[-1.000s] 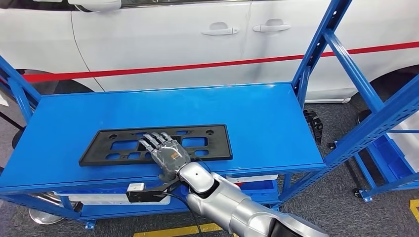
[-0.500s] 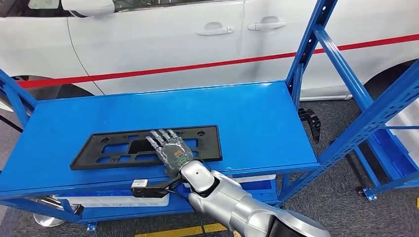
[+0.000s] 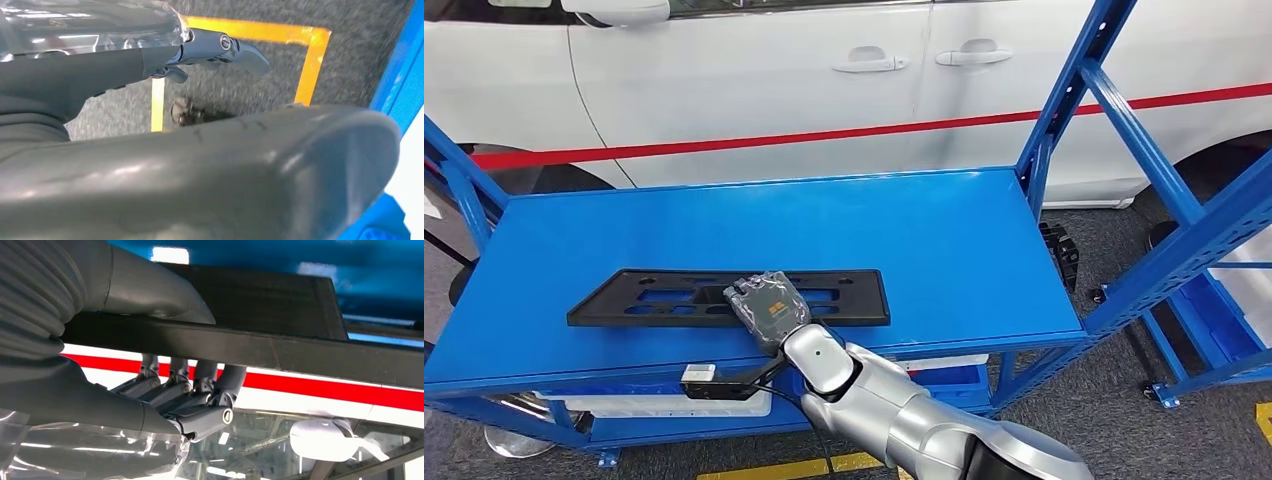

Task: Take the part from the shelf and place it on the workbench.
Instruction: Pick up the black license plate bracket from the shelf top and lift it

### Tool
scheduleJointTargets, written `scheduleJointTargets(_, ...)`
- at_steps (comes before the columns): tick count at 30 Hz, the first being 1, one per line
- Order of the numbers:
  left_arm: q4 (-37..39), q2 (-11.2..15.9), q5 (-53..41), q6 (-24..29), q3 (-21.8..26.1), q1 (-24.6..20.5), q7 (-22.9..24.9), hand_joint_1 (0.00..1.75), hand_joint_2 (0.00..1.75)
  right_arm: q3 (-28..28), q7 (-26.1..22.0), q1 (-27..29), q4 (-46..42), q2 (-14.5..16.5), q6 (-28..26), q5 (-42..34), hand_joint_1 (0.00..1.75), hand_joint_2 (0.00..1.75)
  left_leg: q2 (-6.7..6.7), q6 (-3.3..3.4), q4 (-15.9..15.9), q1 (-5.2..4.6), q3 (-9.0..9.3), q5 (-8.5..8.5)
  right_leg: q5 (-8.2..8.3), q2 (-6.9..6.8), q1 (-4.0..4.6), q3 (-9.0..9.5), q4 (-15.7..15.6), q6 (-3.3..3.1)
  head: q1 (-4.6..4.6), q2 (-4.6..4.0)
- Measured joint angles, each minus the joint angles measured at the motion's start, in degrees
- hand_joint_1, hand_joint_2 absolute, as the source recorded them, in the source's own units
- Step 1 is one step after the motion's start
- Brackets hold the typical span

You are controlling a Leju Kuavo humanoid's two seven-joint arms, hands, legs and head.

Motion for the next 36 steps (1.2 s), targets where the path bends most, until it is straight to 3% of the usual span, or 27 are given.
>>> scheduleJointTargets(1,0.0,0.03,0.0,-0.02,0.01,0.0,-0.13,0.0,0.0,0.05,0.14,0.03,-0.02,-0.01,0.01,0.0,1.72,1.75,0.01,0.05,0.02,-0.03,-0.01,0.0,-1.19,0.0,-0.02,-1.62,3.4,0.06,0.0,0.0)
scheduleJointTargets(2,0.0,0.05,0.01,-0.09,0.02,0.01,-0.28,0.0,0.0,0.12,0.27,0.07,-0.02,-0.01,0.01,0.0,1.72,1.75,-0.01,0.06,0.04,-0.06,-0.01,-0.02,-1.3,-0.01,-0.02,-2.44,5.05,0.07,0.0,-0.01)
scheduleJointTargets(3,0.0,0.07,0.01,-0.23,0.02,0.01,-0.46,0.0,0.0,0.2,0.33,0.07,-0.02,-0.02,0.01,0.0,1.73,1.75,-0.05,0.03,0.07,-0.07,0.03,-0.04,-0.39,-0.01,-0.02,-2.22,4.6,-0.01,0.0,-0.01)
scheduleJointTargets(5,0.0,0.06,0.02,-0.78,0.03,0.01,-0.9,0.0,0.0,0.34,0.38,-0.05,-0.02,-0.02,-0.01,-0.02,1.72,1.75,-0.19,-0.15,0.14,-0.08,0.2,-0.15,3.46,-0.01,0.03,1.23,-2.18,-0.47,0.01,-0.01)
scheduleJointTargets(7,0.0,0.02,0.03,-1.53,0.04,-0.01,-1.51,0.0,0.0,0.43,0.35,-0.21,-0.03,0.0,-0.09,-0.08,1.71,1.75,-0.36,-0.61,0.41,-0.31,0.18,-0.37,5.78,-0.02,0.24,4.67,-9.15,-0.98,-0.02,0.0)
scheduleJointTargets(8,0.0,0.0,0.04,-1.94,0.05,-0.01,-2.01,0.0,0.0,0.46,0.32,-0.25,-0.04,0.01,-0.15,-0.11,1.72,1.75,-0.41,-0.91,0.48,-0.39,0.12,-0.44,6.0,-0.02,0.37,5.37,-10.69,-1.17,-0.04,0.0)
scheduleJointTargets(12,0.0,0.02,-0.49,-3.57,0.06,0.02,-5.42,0.0,0.0,0.54,0.23,-0.37,-0.05,0.1,-0.32,-0.4,1.73,1.75,-0.38,-2.26,1.22,-0.22,-0.13,-1.25,6.23,-0.12,0.28,5.78,-11.76,-2.22,-0.07,0.0)
scheduleJointTargets(14,0.0,0.04,-0.9,-3.91,0.04,0.04,-6.49,0.0,0.0,0.54,0.18,-0.37,-0.03,0.14,-0.27,-0.63,1.73,1.75,-0.33,-2.77,5.99,-0.06,-2.21,-4.16,6.42,-0.25,0.05,5.96,-12.1,-2.64,-0.1,0.0)
scheduleJointTargets(16,0.0,0.03,-1.1,-3.99,0.03,0.13,-6.8,0.0,0.0,0.55,0.15,-0.28,0.03,0.14,-0.21,-0.73,1.73,1.75,-0.33,-3.16,13.23,0.09,-5.57,-7.35,6.41,-0.28,0.1,5.87,-12.07,-2.77,-0.12,0.0)
scheduleJointTargets(17,0.0,0.03,-1.19,-3.89,0.03,0.19,-6.93,0.0,0.0,0.56,0.14,-0.24,0.07,0.14,-0.2,-0.74,1.73,1.75,-0.32,-3.3,15.45,0.14,-6.64,-7.82,6.4,-0.28,0.13,5.86,-12.04,-2.78,-0.12,0.0)
scheduleJointTargets(18,0.0,0.04,-1.37,-3.67,0.04,0.23,-7.1,0.0,0.0,0.56,0.14,-0.24,0.11,0.14,-0.21,-0.77,1.73,1.75,-0.32,-3.39,15.61,0.17,-6.73,-7.19,6.39,-0.26,0.13,5.87,-12.0,-2.78,-0.12,0.0)
scheduleJointTargets(20,0.0,0.11,-2.02,-2.91,0.04,0.24,-7.58,0.0,0.0,0.55,0.13,-0.27,0.17,0.14,-0.28,-0.89,1.73,1.75,-0.27,-3.39,9.65,0.27,-3.88,-3.4,6.29,-0.19,0.08,5.97,-11.85,-2.64,-0.12,0.0)
scheduleJointTargets(22,0.0,0.2,-2.71,-2.25,0.03,0.14,-7.97,0.0,0.0,0.47,-0.12,-0.35,0.22,0.14,-0.5,-1.31,1.73,1.75,-0.26,-3.0,2.63,0.12,-0.48,-0.84,6.17,-0.07,0.23,5.91,-11.59,-2.23,-0.1,-0.01)
scheduleJointTargets(23,0.0,0.22,-2.89,-2.1,0.03,0.09,-8.27,0.0,0.0,0.32,-0.55,-0.39,0.27,0.14,-0.65,-1.83,1.73,1.75,-0.27,-2.67,0.85,-0.01,0.33,-0.51,6.16,-0.02,0.31,5.82,-11.51,-1.94,-0.08,-0.01)
scheduleJointTargets(27,0.0,0.22,-2.7,-2.02,0.04,0.07,-9.62,0.0,0.0,-1.56,-5.69,-0.51,0.43,0.13,-1.11,-6.96,1.73,1.75,-0.15,-1.01,-0.07,-0.09,0.65,-0.29,5.71,0.05,0.21,5.55,-10.87,-0.71,-0.02,0.0)
scheduleJointTargets(29,0.0,0.21,-2.59,-2.01,0.05,0.01,-9.75,0.0,0.0,-2.99,-8.85,-0.54,0.37,0.11,-1.32,-10.14,1.73,1.75,0.14,-0.32,-0.35,0.13,0.74,-0.03,2.85,0.03,0.14,3.64,-6.46,-0.26,0.01,0.0)
scheduleJointTargets(31,0.0,0.22,-2.58,-2.01,0.05,-0.02,-9.78,0.0,0.0,-4.05,-10.44,-0.51,0.31,0.08,-1.39,-11.83,1.73,1.75,0.29,-0.08,-0.35,0.1,0.61,0.0,-0.81,0.02,0.06,0.2,1.03,-0.03,0.0,0.0)
scheduleJointTargets(32,0.0,0.22,-2.56,-2.03,0.07,0.0,-9.79,0.0,0.0,-4.52,-11.45,-0.45,0.31,0.04,-1.32,-12.96,1.73,1.75,0.31,-0.07,-0.34,0.09,0.59,0.0,-1.62,0.02,0.02,-1.02,3.75,0.04,0.0,0.0)
scheduleJointTargets(33,0.0,0.23,-2.55,-2.06,0.1,0.03,-9.8,0.0,0.0,-5.08,-13.15,-0.37,0.23,0.01,-1.11,-14.82,1.73,1.75,0.3,-0.08,-0.31,0.09,0.59,0.01,-1.36,0.01,-0.01,-1.32,4.52,0.04,0.01,0.0)
scheduleJointTargets(34,0.0,0.22,-2.54,-2.11,0.14,0.06,-9.81,0.0,0.0,-5.97,-15.7,-0.31,-0.02,-0.03,-0.75,-17.47,1.73,1.75,0.3,-0.13,-0.28,0.09,0.64,0.0,-0.05,0.01,-0.02,-0.43,2.92,-0.05,0.02,0.0)
scheduleJointTargets(36,0.0,0.19,-2.55,-2.32,0.22,0.05,-9.8,0.0,0.0,-8.58,-22.09,-0.37,-1.15,-0.08,0.53,-24.15,1.73,1.75,0.31,-0.43,-0.15,0.04,0.76,-0.06,3.44,0.01,0.02,3.56,-4.73,-0.48,0.02,0.0)
